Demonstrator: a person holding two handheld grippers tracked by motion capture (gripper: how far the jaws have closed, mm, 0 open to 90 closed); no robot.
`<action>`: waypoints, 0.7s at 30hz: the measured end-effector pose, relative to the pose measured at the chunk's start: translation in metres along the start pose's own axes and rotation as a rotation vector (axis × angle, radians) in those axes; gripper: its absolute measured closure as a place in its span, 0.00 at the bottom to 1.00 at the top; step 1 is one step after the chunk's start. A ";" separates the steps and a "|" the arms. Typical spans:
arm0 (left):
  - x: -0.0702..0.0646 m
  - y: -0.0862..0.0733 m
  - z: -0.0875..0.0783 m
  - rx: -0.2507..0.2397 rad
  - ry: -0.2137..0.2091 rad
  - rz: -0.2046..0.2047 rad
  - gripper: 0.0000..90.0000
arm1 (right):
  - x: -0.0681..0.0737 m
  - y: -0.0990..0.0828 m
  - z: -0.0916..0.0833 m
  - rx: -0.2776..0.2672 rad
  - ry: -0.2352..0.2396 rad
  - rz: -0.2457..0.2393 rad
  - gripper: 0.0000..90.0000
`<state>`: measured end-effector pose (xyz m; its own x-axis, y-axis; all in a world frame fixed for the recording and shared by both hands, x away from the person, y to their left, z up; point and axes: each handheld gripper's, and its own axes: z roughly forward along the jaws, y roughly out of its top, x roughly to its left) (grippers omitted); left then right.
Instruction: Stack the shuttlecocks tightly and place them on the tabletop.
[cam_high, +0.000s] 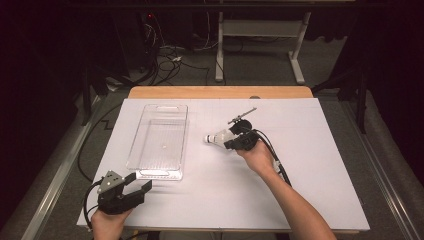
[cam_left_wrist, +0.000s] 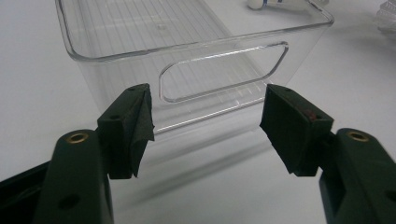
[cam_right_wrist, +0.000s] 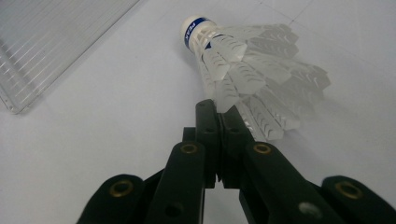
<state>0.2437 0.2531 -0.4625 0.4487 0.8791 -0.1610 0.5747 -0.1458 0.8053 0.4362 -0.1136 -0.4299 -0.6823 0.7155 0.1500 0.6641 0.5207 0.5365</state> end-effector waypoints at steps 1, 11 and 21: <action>0.000 0.000 0.000 0.001 0.000 0.000 0.39 | 0.000 0.000 0.000 0.000 0.001 0.000 0.99; 0.000 0.000 0.000 0.001 0.000 0.000 0.39 | -0.001 0.000 0.001 0.001 -0.009 -0.006 0.99; 0.000 0.000 0.000 0.000 -0.001 -0.002 0.39 | -0.002 0.000 0.002 0.001 -0.016 0.000 0.94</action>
<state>0.2439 0.2533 -0.4626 0.4485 0.8788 -0.1631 0.5752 -0.1441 0.8053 0.4380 -0.1140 -0.4317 -0.6776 0.7226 0.1368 0.6641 0.5213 0.5359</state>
